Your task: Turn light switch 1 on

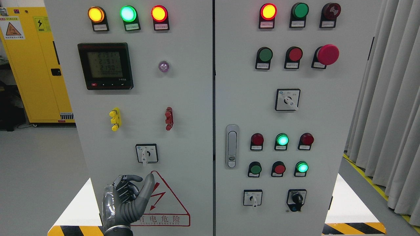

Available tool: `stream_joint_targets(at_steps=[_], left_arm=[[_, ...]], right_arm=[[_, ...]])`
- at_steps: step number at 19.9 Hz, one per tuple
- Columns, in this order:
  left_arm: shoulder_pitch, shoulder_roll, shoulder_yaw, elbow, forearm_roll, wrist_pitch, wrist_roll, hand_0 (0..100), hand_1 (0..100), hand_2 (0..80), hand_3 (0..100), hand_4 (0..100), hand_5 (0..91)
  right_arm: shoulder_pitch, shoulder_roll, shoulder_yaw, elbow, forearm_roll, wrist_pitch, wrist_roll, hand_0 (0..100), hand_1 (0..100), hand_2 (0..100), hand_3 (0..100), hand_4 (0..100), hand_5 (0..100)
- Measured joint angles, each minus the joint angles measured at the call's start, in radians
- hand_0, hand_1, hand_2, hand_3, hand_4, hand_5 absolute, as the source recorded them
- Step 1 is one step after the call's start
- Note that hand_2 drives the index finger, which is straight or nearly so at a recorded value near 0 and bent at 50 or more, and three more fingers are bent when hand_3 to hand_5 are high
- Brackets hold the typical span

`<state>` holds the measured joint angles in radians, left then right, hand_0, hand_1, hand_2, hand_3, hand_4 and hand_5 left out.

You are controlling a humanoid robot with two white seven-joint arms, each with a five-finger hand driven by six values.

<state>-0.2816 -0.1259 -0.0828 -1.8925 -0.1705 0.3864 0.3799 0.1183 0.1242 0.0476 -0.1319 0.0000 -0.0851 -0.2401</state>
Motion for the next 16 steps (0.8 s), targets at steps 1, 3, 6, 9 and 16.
stream_joint_targets(at_steps=[1,3,6,9,16], left_arm=[[-0.002,-0.001,-0.001,0.0,-0.003,0.001,0.002,16,69,60.4,94,98,90.2],[-0.005,-0.003,-0.004,-0.001,-0.009,0.001,0.01,16,69,60.4,94,98,90.2],[-0.009,-0.005,-0.006,-0.001,-0.014,0.003,0.016,16,69,60.4,94,98,90.2],[-0.014,-0.007,-0.008,-0.002,-0.018,0.005,0.018,16,69,60.4,94,98,90.2],[-0.033,-0.01,-0.011,-0.002,-0.022,0.037,0.028,17,69,60.1,94,98,90.2]], right_arm=[[0.0,0.0,0.0,0.0,0.0,0.0,0.0,0,50,4,0,0,0],[0.0,0.0,0.0,0.0,0.0,0.0,0.0,0,50,4,0,0,0],[0.0,0.0,0.0,0.0,0.0,0.0,0.0,0,50,4,0,0,0],[0.0,0.0,0.0,0.0,0.0,0.0,0.0,0,50,4,0,0,0],[0.0,0.0,0.0,0.0,0.0,0.0,0.0,0,50,4,0,0,0]])
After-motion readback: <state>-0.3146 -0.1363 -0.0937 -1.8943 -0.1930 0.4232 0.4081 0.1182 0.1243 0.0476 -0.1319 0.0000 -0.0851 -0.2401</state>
